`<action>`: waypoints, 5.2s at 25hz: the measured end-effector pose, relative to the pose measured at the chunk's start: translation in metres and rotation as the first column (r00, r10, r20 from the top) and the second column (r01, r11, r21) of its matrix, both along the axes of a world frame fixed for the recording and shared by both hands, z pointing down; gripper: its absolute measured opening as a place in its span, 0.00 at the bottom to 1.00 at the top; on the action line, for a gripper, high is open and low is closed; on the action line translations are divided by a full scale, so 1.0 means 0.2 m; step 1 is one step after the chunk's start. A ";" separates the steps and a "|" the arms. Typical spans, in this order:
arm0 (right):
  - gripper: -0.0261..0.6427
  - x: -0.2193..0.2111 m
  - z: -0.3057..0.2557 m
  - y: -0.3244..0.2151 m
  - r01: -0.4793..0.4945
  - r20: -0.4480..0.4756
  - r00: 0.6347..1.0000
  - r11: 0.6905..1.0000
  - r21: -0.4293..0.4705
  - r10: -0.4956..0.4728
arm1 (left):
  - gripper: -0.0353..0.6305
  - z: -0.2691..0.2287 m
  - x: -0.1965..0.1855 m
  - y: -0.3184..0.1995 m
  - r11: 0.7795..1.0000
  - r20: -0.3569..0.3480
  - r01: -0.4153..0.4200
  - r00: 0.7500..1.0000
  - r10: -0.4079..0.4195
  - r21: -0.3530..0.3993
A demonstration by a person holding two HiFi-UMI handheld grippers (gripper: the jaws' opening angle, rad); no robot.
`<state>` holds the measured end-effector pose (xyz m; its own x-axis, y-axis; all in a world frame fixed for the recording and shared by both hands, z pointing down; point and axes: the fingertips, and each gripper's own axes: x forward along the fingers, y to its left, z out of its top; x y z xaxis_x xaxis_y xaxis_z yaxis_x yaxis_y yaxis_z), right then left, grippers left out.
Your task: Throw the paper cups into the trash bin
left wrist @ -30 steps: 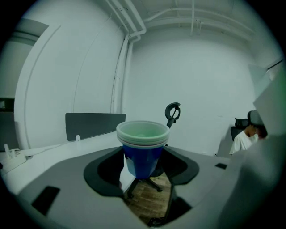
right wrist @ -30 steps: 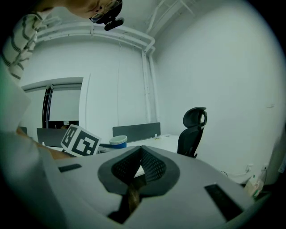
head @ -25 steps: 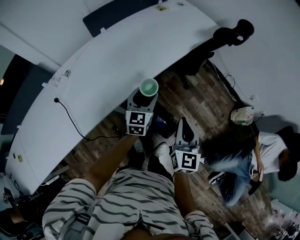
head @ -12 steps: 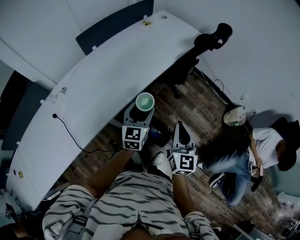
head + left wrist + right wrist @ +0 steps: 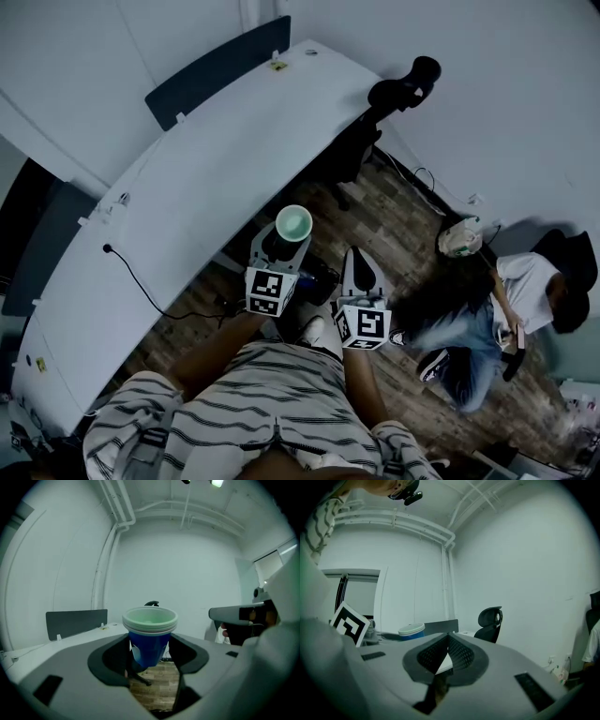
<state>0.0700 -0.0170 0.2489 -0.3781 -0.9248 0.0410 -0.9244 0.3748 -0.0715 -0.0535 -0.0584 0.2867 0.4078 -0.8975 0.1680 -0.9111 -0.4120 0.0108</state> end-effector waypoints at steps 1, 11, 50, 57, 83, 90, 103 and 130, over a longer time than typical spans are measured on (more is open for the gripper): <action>0.06 0.01 0.00 0.00 -0.004 -0.002 1.000 1.000 0.000 0.004 | 0.47 0.00 0.02 0.01 1.000 0.005 -0.011 1.000 0.011 -0.001; 0.06 0.10 0.01 0.03 -0.039 -0.018 0.999 0.999 0.004 0.039 | 0.47 -0.01 0.16 0.13 0.995 0.036 -0.097 0.995 0.097 0.000; 0.06 0.39 0.44 0.24 -0.167 -0.009 0.986 0.963 -0.211 0.168 | 0.47 0.51 0.55 0.37 0.936 0.027 -0.238 0.967 0.254 -0.259; 0.06 0.40 0.60 0.24 -0.157 -0.018 0.987 0.952 -0.264 0.158 | 0.47 0.67 0.56 0.37 0.920 0.043 -0.233 0.965 0.259 -0.314; 0.06 0.27 1.13 0.29 -0.143 -0.045 0.990 0.908 -0.394 0.137 | 0.47 1.29 0.39 0.48 0.850 0.067 -0.179 0.968 0.243 -0.496; 0.06 0.26 1.27 0.32 -0.161 -0.045 0.987 0.889 -0.429 0.157 | 0.47 1.51 0.37 0.49 0.817 0.077 -0.153 0.969 0.234 -0.556; 0.06 0.27 1.47 0.36 -0.162 -0.025 0.985 0.870 -0.466 0.171 | 0.47 1.98 0.38 0.48 0.746 0.125 -0.118 0.957 0.261 -0.656; 0.06 0.31 1.72 0.38 -0.147 -0.023 0.987 0.845 -0.514 0.157 | 0.47 2.56 0.38 0.30 0.662 0.205 -0.003 0.950 0.236 -0.749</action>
<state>0.1313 0.0581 0.5926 -0.2404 -0.8199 0.5197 -0.9632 0.1349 -0.2326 0.0226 0.0015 0.7992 0.3374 -0.3790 0.8617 -0.8679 -0.4798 0.1288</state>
